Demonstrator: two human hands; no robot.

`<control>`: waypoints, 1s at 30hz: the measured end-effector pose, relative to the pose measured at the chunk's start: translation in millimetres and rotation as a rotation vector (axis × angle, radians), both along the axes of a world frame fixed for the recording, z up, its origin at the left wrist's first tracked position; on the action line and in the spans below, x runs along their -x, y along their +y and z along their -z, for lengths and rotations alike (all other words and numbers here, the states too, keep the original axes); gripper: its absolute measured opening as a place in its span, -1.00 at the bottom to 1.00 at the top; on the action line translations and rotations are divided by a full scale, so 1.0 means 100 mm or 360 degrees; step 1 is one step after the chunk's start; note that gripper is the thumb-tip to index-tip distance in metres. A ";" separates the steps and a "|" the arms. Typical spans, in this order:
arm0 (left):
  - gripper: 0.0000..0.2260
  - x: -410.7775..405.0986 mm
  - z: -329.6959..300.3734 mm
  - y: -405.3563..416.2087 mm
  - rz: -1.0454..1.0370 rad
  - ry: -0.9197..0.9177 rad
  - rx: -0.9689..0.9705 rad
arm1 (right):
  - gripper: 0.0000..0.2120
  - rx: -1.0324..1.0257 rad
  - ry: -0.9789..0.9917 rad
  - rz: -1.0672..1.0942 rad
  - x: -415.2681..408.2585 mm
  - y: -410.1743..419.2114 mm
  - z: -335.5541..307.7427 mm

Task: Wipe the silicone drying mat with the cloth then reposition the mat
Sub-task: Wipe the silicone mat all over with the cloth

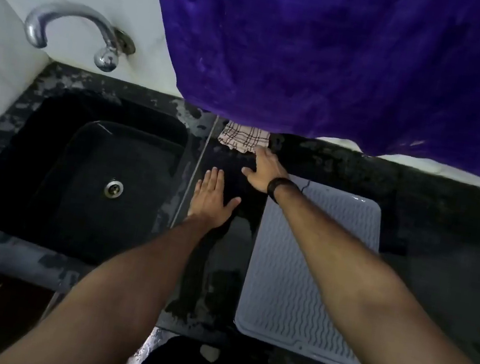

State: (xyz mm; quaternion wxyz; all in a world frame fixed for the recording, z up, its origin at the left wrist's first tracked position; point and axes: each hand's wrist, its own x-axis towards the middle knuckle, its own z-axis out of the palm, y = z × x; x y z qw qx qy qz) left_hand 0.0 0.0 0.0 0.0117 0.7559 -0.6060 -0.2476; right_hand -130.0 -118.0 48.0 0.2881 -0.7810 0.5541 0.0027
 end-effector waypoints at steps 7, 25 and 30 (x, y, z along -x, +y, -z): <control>-0.12 0.03 0.46 0.08 0.0057 -0.0104 -0.0085 | -0.15 0.0174 0.0185 -0.0168 -0.40 -0.47 0.41; -0.03 0.01 0.57 0.08 0.0068 -0.0036 -0.0023 | -0.60 0.0330 -0.0558 0.0656 -0.10 -0.42 0.32; -0.10 0.03 0.47 0.12 0.0021 0.0074 0.0070 | -0.76 -0.0389 -0.1376 0.1148 0.37 0.15 0.12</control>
